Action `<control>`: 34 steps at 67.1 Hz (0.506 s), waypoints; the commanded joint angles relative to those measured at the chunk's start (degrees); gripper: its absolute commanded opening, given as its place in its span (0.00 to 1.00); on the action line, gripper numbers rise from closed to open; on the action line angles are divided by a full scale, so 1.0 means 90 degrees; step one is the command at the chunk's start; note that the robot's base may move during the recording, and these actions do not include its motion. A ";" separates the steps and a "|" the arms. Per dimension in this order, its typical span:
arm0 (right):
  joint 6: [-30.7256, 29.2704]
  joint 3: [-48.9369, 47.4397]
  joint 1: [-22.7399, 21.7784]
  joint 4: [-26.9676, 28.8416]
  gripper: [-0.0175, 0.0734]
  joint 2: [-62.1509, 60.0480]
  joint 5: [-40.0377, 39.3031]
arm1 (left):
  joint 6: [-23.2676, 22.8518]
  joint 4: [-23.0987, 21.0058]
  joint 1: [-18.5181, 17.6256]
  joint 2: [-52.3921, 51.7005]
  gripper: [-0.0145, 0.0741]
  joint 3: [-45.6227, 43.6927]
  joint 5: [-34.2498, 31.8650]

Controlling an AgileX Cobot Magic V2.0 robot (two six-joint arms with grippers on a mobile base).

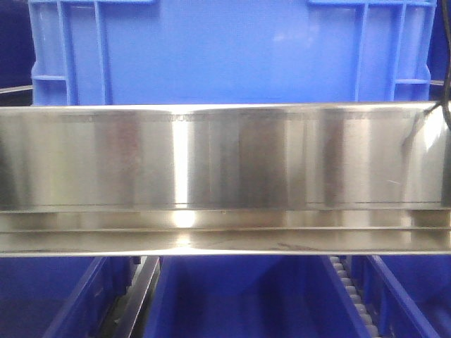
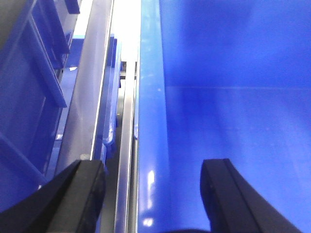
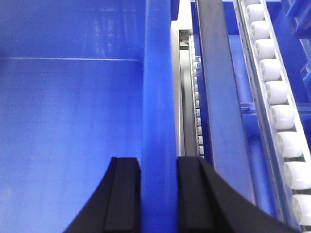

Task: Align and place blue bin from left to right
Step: 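Close both grippers on the blue bin's side walls, then lift the blue bin off the shelf with both grippers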

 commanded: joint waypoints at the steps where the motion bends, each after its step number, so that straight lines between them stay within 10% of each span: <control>1: 0.0006 -0.0028 -0.0028 -0.0095 0.11 0.0010 0.0036 | -0.0050 0.0044 -0.0031 0.0015 0.54 -0.0050 -0.0052; 34: 0.0006 -0.0028 -0.0028 -0.0095 0.11 0.0010 0.0036 | -0.0050 -0.0061 -0.0036 0.0015 0.40 -0.0050 0.0047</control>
